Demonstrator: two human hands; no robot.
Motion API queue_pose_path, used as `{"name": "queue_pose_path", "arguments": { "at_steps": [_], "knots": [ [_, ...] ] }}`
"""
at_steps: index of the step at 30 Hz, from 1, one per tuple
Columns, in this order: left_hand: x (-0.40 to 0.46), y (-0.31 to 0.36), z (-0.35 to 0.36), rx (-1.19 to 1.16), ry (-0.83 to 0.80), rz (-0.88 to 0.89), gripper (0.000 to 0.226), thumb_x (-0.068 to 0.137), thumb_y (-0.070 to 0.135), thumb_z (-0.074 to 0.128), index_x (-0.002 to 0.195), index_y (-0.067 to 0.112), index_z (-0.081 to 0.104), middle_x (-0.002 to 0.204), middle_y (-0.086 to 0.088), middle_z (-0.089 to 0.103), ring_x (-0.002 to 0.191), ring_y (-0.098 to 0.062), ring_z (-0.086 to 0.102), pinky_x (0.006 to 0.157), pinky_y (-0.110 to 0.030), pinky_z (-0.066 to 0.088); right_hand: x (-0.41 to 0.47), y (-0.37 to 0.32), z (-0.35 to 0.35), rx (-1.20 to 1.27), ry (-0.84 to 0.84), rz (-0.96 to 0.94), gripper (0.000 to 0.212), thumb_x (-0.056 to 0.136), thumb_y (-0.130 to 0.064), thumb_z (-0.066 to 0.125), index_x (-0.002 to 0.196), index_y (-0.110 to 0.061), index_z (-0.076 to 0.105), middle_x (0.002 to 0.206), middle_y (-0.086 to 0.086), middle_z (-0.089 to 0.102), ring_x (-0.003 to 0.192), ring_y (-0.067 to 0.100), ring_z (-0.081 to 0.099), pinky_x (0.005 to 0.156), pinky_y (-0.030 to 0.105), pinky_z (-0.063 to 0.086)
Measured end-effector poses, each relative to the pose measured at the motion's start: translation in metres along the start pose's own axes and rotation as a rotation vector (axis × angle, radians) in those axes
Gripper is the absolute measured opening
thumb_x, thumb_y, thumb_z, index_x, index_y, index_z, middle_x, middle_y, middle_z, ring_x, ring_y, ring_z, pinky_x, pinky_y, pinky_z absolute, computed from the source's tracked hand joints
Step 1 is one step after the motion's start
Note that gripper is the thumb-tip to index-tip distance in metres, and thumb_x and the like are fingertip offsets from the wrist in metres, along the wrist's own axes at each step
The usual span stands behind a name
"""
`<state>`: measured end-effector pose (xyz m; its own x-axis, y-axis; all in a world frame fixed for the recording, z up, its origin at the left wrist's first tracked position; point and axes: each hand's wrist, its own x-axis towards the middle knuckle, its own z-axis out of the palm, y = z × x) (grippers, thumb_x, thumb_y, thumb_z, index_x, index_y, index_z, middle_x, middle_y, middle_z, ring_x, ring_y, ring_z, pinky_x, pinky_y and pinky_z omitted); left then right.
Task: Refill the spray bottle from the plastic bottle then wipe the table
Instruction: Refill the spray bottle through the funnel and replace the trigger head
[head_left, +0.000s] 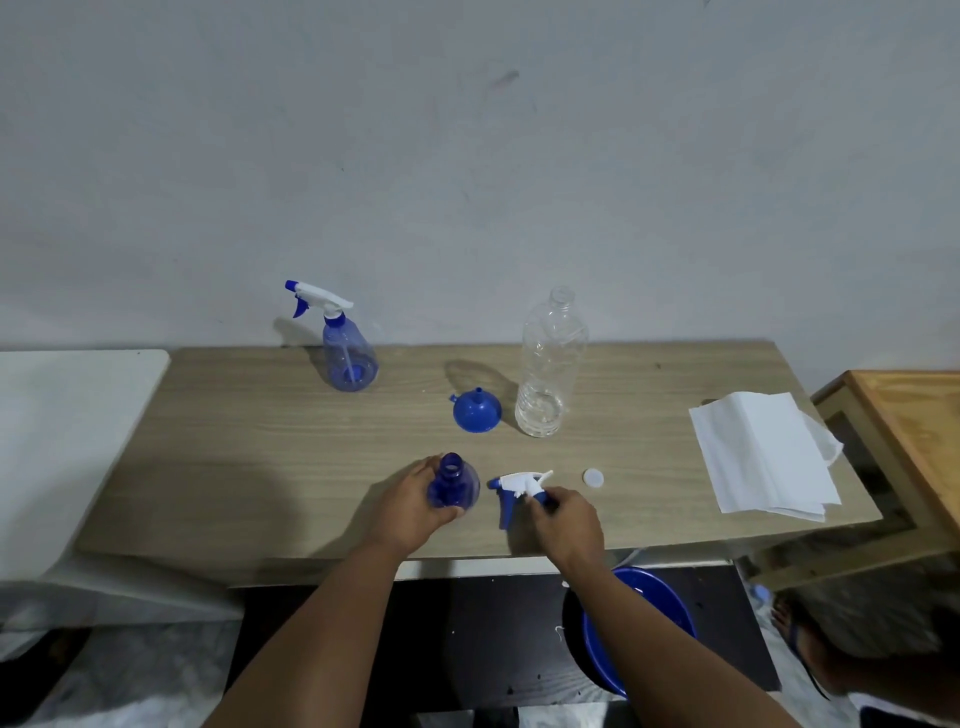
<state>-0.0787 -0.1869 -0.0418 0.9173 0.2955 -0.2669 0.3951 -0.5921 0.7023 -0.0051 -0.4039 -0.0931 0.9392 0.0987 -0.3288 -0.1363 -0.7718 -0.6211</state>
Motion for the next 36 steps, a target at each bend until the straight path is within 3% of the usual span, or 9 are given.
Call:
{"name": "queue_pose_path", "arguments": {
  "at_steps": [4,9,12,16,21,27,32,36],
  "knots": [
    [0.001,0.0,-0.001,0.01,-0.014,-0.002,0.068,0.074,0.024,0.088,0.136,0.022,0.058,0.129,0.007,0.064,0.104,-0.002,0.054,0.072,0.005,0.031,0.007,0.006,0.006,-0.078,-0.008,0.017,0.034,0.092,-0.056,0.063,0.1,-0.026,0.075,0.097,-0.001,0.07,0.088,0.023,0.068,0.082,0.041,0.059],
    [0.003,-0.004,-0.003,0.051,-0.021,0.033,0.068,0.074,0.028,0.087,0.135,0.025,0.058,0.13,0.012,0.062,0.103,0.002,0.051,0.072,0.008,0.029,-0.009,0.008,0.0,-0.027,0.132,-0.025,0.039,0.094,-0.052,0.07,0.125,-0.029,0.067,0.124,-0.002,0.058,0.112,0.022,0.061,0.099,0.047,0.053],
    [0.006,-0.006,-0.006,0.065,-0.02,0.039,0.07,0.074,0.032,0.087,0.137,0.027,0.057,0.132,0.015,0.061,0.105,0.002,0.052,0.078,0.003,0.03,-0.017,0.001,-0.003,0.09,0.229,-0.185,0.029,0.095,-0.035,0.072,0.122,-0.028,0.065,0.121,-0.009,0.053,0.107,0.014,0.058,0.096,0.045,0.054],
    [0.015,-0.01,-0.01,0.095,-0.022,0.054,0.072,0.072,0.041,0.087,0.137,0.031,0.057,0.13,0.018,0.061,0.112,-0.002,0.058,0.089,-0.013,0.037,0.005,-0.055,-0.009,0.207,0.149,-0.392,0.028,0.097,-0.025,0.069,0.125,-0.025,0.065,0.12,-0.012,0.055,0.108,0.009,0.059,0.091,0.039,0.056],
    [0.029,-0.019,-0.007,0.089,-0.034,0.029,0.067,0.072,0.036,0.086,0.133,0.026,0.061,0.129,0.012,0.061,0.113,-0.009,0.062,0.088,-0.015,0.04,0.064,-0.152,-0.012,-0.048,-0.084,-0.418,0.04,0.098,-0.03,0.064,0.136,-0.019,0.06,0.139,0.007,0.056,0.123,0.029,0.06,0.101,0.039,0.05],
    [0.041,-0.028,0.001,0.14,-0.062,-0.017,0.056,0.086,0.027,0.074,0.139,0.024,0.055,0.135,0.005,0.061,0.117,-0.015,0.061,0.095,-0.019,0.041,0.113,-0.189,0.019,-0.718,-0.214,-0.265,0.061,0.096,-0.031,0.063,0.151,-0.016,0.043,0.151,0.016,0.045,0.137,0.036,0.051,0.103,0.047,0.048],
    [0.044,-0.041,0.005,0.146,-0.083,-0.012,0.07,0.091,0.029,0.071,0.153,0.025,0.039,0.152,0.006,0.048,0.128,-0.011,0.055,0.107,-0.021,0.041,0.12,-0.171,0.039,-0.696,-0.313,-0.125,0.07,0.088,-0.028,0.072,0.148,-0.01,0.041,0.148,0.017,0.042,0.131,0.038,0.055,0.1,0.047,0.055],
    [0.041,-0.041,0.0,0.08,-0.108,-0.044,0.069,0.093,0.024,0.069,0.155,0.019,0.037,0.155,0.006,0.045,0.134,-0.012,0.05,0.098,-0.006,0.028,0.113,-0.165,0.042,-0.742,-0.243,-0.211,0.057,0.094,-0.021,0.07,0.143,-0.009,0.043,0.142,0.016,0.052,0.129,0.035,0.059,0.098,0.042,0.052]
  ]
}}
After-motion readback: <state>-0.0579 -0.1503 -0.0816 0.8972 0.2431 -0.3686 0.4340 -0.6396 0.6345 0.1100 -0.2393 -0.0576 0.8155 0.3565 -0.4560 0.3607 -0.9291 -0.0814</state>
